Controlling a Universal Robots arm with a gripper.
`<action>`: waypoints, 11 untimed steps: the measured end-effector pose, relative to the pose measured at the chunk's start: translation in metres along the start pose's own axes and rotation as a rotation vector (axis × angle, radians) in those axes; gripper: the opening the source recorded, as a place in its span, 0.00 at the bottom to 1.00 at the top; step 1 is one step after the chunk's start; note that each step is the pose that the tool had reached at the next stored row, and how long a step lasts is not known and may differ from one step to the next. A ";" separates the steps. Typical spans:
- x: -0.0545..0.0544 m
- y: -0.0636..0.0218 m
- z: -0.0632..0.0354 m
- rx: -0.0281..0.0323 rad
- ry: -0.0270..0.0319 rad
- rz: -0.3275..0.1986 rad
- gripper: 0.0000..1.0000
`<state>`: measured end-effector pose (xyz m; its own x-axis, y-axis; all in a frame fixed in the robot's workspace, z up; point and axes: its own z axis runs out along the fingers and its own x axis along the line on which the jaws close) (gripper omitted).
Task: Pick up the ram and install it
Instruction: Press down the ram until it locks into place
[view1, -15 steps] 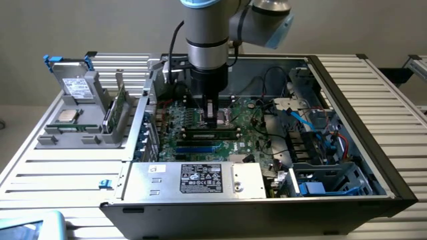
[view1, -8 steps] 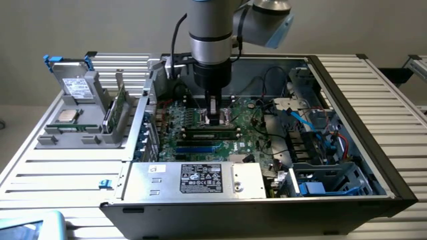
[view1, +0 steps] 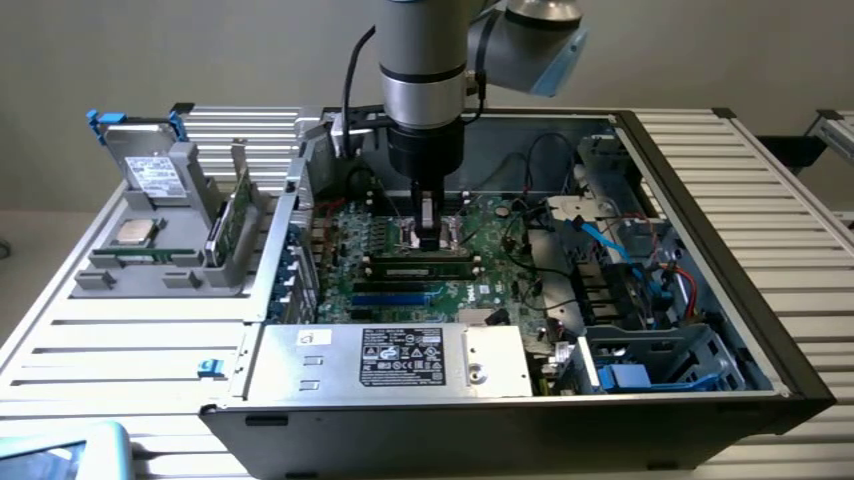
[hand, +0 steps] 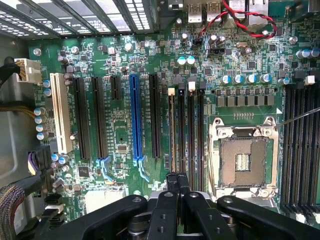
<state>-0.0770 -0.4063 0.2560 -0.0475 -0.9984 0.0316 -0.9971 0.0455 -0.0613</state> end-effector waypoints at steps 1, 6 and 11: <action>0.000 0.0000 0.0000 0.0000 0.0000 0.000 0.11; 0.000 0.0000 0.0000 0.0001 0.0000 0.000 0.11; 0.000 0.0000 0.0000 -0.0008 0.0015 0.024 0.11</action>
<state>-0.0771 -0.4064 0.2560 -0.0713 -0.9969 0.0317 -0.9957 0.0693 -0.0613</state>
